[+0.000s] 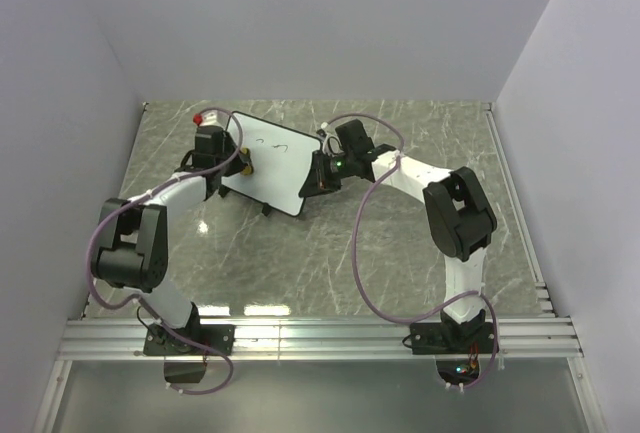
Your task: Erase the whiteboard
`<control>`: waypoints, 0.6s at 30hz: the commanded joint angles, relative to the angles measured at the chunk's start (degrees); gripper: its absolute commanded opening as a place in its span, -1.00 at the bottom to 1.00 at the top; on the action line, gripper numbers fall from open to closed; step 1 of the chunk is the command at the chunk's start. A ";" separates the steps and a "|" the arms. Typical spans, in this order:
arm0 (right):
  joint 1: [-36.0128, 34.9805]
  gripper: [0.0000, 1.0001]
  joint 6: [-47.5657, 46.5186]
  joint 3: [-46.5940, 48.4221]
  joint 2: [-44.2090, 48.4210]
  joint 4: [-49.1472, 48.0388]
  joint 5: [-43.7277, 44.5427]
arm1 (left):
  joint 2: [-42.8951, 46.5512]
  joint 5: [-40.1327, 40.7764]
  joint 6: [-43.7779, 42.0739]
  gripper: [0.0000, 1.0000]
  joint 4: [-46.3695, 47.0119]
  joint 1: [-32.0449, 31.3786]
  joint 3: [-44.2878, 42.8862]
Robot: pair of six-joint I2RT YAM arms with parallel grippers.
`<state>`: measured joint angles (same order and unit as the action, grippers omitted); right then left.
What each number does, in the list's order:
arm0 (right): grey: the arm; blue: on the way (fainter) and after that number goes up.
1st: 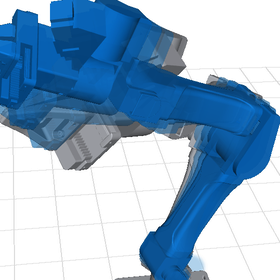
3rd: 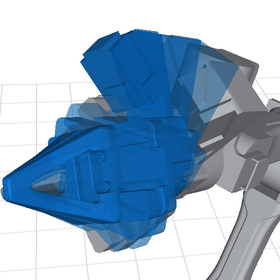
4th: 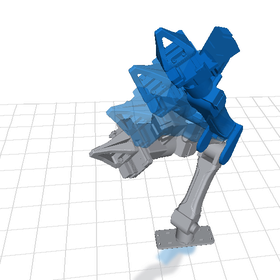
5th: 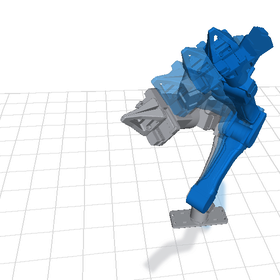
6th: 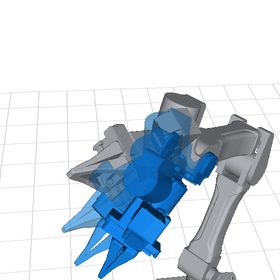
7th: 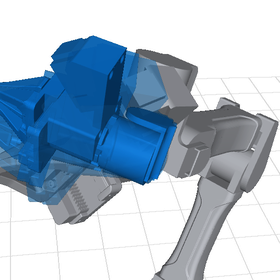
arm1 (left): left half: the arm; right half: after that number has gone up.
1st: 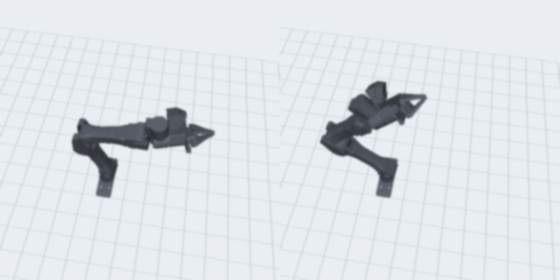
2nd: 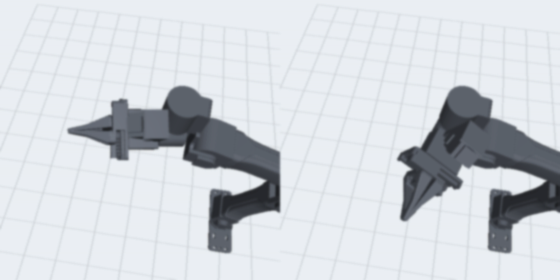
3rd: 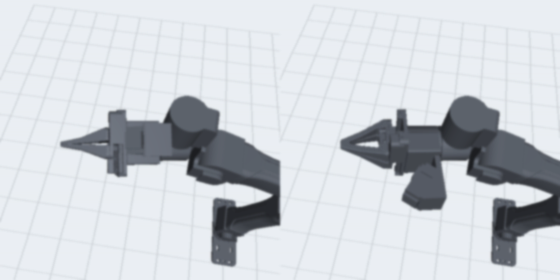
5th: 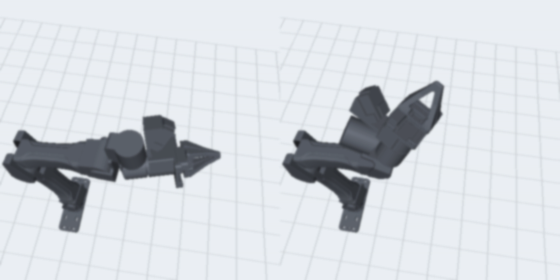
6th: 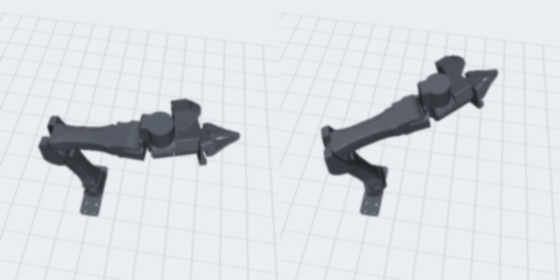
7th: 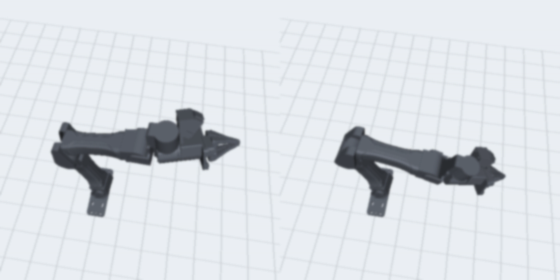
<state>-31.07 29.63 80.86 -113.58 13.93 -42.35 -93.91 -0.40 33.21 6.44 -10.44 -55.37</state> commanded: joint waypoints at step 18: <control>-4.96 -1.00 -2.29 -4.75 2.05 11.64 -10.74 | -7.70 -6.72 -5.35 -0.99 -4.94 0.87 -10.03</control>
<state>-31.81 29.06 76.90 -111.74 18.28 -46.46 -101.36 -2.17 27.83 2.09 -5.45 -65.49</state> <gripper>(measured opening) 0.162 0.101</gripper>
